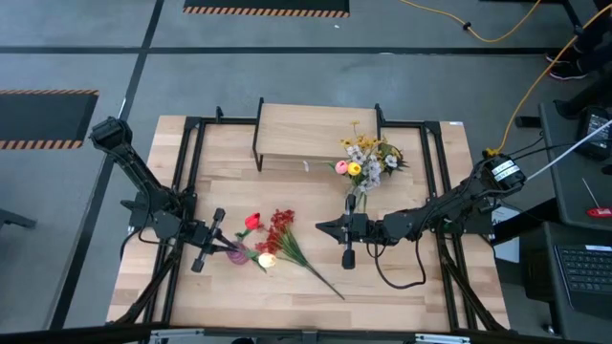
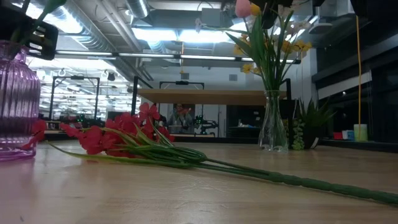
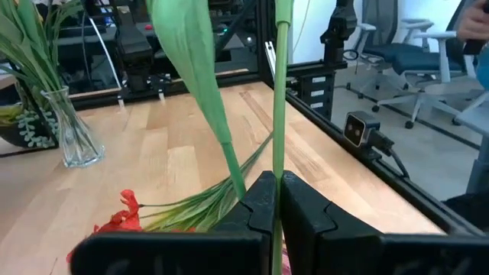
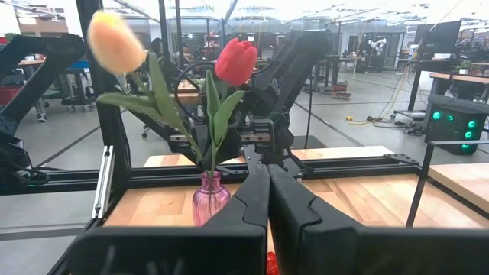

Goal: Pick and place flowers into a vace then onto a shelf
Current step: Put the light yellow flower into the violet vase, then put the red flowers into the violet vase

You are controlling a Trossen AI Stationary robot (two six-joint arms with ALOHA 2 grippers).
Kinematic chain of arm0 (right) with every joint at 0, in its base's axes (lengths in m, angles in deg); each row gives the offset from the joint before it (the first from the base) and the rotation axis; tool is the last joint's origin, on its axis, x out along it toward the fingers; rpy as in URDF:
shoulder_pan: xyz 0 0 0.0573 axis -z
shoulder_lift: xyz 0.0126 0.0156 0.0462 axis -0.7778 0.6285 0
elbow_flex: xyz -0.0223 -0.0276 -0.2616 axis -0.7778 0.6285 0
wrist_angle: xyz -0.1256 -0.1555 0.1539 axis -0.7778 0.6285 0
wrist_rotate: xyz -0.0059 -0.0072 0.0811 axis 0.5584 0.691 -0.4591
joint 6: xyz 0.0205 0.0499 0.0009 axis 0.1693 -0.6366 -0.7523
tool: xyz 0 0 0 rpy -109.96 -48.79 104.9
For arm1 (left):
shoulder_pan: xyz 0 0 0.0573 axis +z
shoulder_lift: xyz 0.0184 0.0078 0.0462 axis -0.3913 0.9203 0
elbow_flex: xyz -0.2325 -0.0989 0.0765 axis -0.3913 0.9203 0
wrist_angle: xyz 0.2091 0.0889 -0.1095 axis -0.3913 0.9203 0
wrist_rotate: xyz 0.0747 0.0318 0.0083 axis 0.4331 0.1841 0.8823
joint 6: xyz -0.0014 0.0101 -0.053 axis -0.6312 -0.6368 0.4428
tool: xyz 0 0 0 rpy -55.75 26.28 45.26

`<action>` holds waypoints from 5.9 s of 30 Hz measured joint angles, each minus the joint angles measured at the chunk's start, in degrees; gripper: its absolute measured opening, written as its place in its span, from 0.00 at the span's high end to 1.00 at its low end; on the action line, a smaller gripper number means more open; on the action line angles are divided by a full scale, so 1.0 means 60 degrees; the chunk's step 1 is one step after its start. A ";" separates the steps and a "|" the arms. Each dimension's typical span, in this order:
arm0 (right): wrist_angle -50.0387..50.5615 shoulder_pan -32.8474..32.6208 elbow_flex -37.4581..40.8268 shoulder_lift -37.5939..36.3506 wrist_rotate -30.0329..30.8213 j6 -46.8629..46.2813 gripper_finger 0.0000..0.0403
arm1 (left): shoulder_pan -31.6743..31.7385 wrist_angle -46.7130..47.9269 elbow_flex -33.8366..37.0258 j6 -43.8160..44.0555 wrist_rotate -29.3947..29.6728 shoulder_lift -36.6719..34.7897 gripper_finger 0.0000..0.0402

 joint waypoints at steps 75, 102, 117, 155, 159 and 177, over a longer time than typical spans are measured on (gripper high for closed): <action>0.0098 0.0001 0.0000 0.0000 -0.0001 -0.0224 0.99 | 0.0732 0.0966 -0.1782 -0.1282 -0.0299 0.0670 0.69; 0.0099 0.0002 0.0000 0.0000 -0.0002 -0.0215 0.99 | 0.0315 -0.0383 -0.1595 -0.1548 0.0315 0.0168 0.99; 0.0102 0.0001 0.0000 0.0000 0.0001 -0.0215 0.99 | 0.0075 -0.3517 -0.0058 -0.2011 0.0855 0.0152 0.99; 0.0102 0.0000 0.0000 0.0000 -0.0003 -0.0211 0.99 | 0.0082 -0.3735 0.0591 -0.1982 -0.0047 0.0171 0.71; 0.0102 0.0003 0.0000 0.0000 0.0001 -0.0211 0.99 | 0.0080 -0.3266 0.0280 -0.1963 -0.0085 0.0170 0.69; 0.0216 -0.0001 0.0000 0.0000 -0.0003 -0.0309 0.99 | -0.0751 0.5204 -0.2470 -0.0492 0.1499 -0.2002 0.69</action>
